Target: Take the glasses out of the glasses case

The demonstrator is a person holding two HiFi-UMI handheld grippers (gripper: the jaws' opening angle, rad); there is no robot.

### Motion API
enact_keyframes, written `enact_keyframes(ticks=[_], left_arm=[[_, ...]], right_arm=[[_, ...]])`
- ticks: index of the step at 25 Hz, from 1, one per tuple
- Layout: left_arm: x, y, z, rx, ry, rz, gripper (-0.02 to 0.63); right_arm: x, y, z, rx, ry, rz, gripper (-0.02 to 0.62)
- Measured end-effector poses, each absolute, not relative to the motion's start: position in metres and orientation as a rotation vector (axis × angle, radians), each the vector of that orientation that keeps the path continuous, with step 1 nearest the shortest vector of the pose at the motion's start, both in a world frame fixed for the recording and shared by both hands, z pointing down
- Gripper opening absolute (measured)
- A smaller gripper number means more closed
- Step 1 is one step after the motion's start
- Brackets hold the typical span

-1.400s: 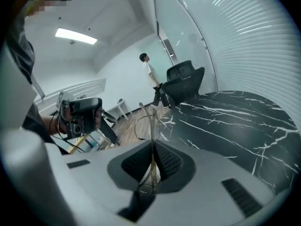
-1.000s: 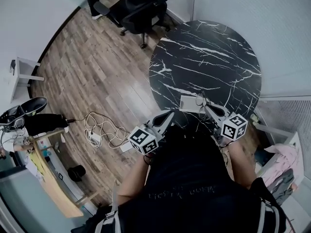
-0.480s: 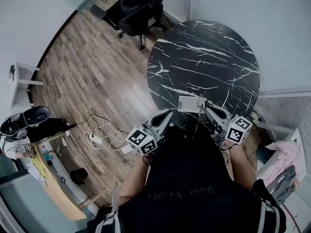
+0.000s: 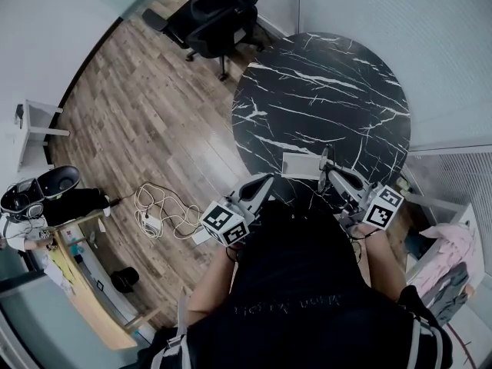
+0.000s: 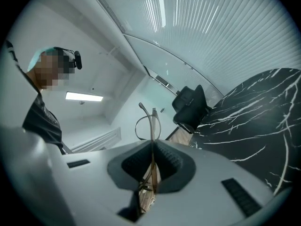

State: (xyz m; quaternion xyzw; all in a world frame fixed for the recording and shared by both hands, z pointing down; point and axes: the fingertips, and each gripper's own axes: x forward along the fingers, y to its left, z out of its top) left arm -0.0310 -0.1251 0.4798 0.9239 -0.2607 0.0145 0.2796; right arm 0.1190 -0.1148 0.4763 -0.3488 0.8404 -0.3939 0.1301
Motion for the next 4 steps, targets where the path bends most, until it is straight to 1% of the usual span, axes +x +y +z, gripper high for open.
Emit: enact_keyframes(ticks=[4], left_arm=[[-0.0327,-0.1268,0.4789,2.480,-0.698,0.037,0.018]], right_arm=[[0.1207,-0.1160,0.4691,-0.979,2.409,-1.135,0.031]])
